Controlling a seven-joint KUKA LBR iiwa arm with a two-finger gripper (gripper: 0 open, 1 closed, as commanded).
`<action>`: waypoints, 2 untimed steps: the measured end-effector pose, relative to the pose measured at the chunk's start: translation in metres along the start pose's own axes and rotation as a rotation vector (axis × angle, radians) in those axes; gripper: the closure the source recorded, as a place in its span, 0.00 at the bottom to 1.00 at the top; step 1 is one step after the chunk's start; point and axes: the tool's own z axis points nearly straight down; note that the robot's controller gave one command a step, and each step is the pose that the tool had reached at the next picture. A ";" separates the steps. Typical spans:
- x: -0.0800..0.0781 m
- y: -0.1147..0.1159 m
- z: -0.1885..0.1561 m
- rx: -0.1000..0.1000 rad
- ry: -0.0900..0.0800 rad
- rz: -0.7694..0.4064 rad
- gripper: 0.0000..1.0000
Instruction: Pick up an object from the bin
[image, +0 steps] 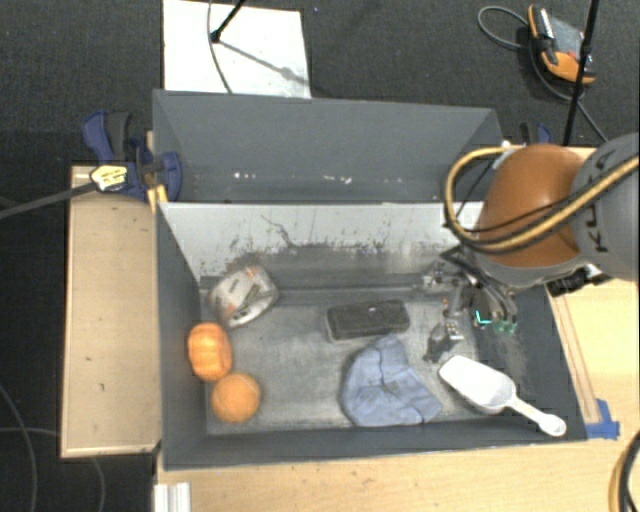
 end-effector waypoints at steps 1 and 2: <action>-0.034 0.034 0.058 0.004 -0.010 -0.080 1.00; -0.034 0.034 0.058 0.004 -0.010 -0.080 1.00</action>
Offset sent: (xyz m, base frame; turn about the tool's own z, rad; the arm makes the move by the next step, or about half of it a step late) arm 0.0000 0.0000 0.0000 0.0000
